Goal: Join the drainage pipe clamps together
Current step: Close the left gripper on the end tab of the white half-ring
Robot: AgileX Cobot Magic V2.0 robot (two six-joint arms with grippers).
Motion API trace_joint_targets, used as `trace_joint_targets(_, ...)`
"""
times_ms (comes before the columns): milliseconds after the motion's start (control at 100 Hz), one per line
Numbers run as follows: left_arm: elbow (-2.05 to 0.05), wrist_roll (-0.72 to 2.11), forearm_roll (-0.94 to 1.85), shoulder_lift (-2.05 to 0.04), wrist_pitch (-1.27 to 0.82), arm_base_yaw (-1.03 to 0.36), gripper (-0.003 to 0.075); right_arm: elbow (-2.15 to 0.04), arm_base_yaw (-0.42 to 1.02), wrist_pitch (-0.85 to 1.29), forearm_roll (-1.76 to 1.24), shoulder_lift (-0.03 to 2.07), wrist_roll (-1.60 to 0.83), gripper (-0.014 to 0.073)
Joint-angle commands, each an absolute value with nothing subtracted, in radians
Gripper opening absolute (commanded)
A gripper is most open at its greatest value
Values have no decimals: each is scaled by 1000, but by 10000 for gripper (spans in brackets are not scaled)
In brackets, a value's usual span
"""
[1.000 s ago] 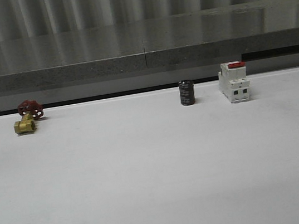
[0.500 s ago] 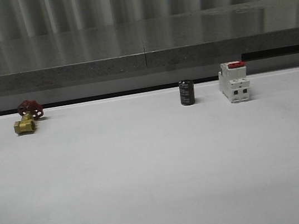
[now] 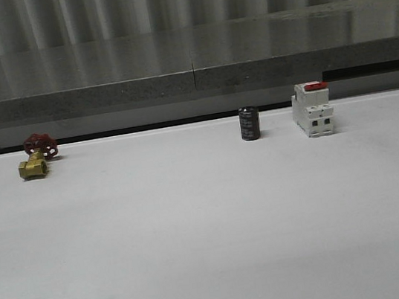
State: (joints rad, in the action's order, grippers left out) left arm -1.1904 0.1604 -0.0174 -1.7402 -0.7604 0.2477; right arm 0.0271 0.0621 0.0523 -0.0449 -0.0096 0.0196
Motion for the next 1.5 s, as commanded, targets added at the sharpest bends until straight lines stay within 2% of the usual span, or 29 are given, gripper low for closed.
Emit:
trace_joint_targets(0, -1243, 165, -10, -1754, -705, 252, 618, 11, 58, -31, -50, -24, 17, -66)
trace_joint_targets(600, -1279, 191, -9, -1903, -624, 252, 618, 11, 58, -31, -50, -24, 17, -66)
trace_joint_targets(1490, -1279, 192, 0, -1966, -583, 252, 617, 11, 58, -31, -50, -24, 17, -66)
